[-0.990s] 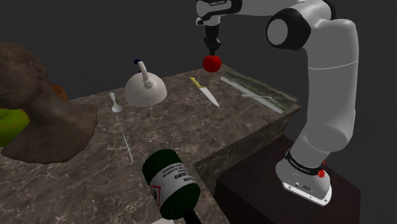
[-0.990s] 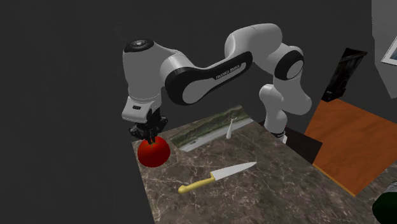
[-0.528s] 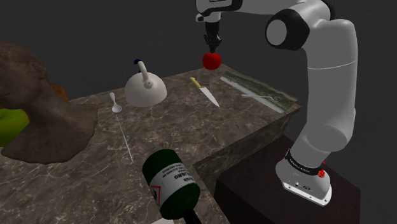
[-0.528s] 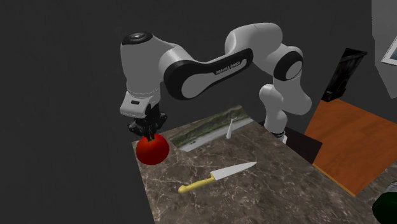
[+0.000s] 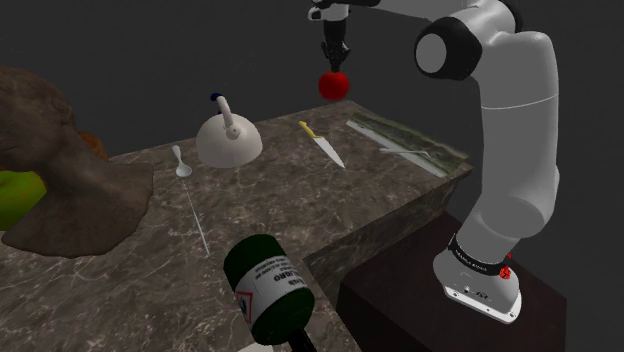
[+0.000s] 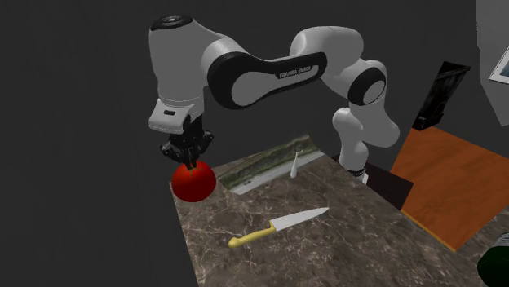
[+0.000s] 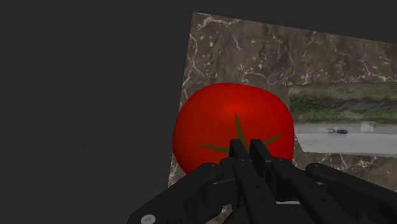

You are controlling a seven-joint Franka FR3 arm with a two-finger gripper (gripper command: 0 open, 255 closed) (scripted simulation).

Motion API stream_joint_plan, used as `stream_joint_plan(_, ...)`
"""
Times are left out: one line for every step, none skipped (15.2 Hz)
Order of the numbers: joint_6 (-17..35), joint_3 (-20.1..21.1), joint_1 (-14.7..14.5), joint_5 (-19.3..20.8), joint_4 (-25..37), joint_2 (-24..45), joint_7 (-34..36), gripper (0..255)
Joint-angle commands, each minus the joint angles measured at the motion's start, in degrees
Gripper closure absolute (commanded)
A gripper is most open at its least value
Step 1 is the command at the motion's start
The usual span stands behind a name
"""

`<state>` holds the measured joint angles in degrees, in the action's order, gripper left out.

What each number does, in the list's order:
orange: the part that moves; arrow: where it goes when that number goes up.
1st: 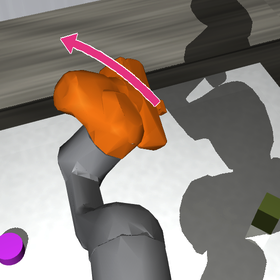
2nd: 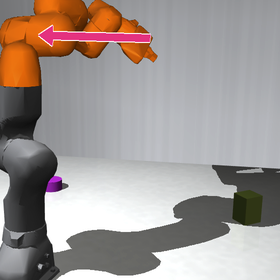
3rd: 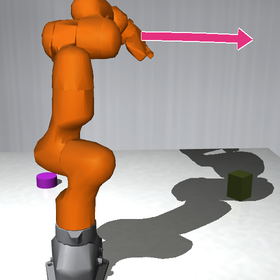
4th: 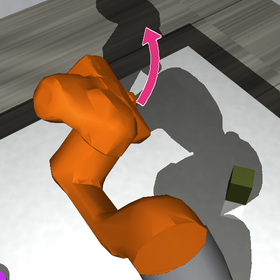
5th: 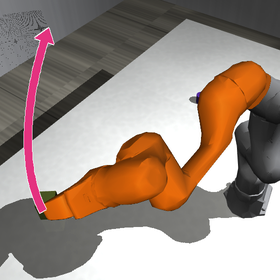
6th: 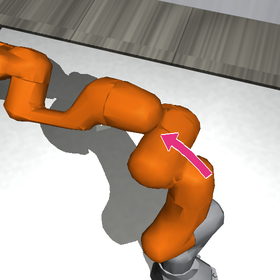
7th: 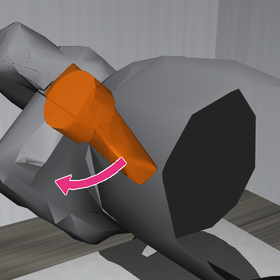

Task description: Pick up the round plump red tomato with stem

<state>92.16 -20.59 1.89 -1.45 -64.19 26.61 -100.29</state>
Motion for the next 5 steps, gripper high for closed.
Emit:
stream_joint_plan(-2.3,0.0,0.5,-0.4,3.5,1.2,-0.3,255)
stream_joint_plan(-3.4,0.0,0.8,-0.5,5.0,1.6,-0.4,255)
stream_joint_plan(-4.5,0.1,1.0,-0.7,6.6,2.1,-0.5,255)
stream_joint_plan(-4.7,0.1,1.1,-0.7,6.8,2.2,-0.5,255)
stream_joint_plan(-4.6,0.1,1.1,-0.7,6.8,2.2,-0.5,255)
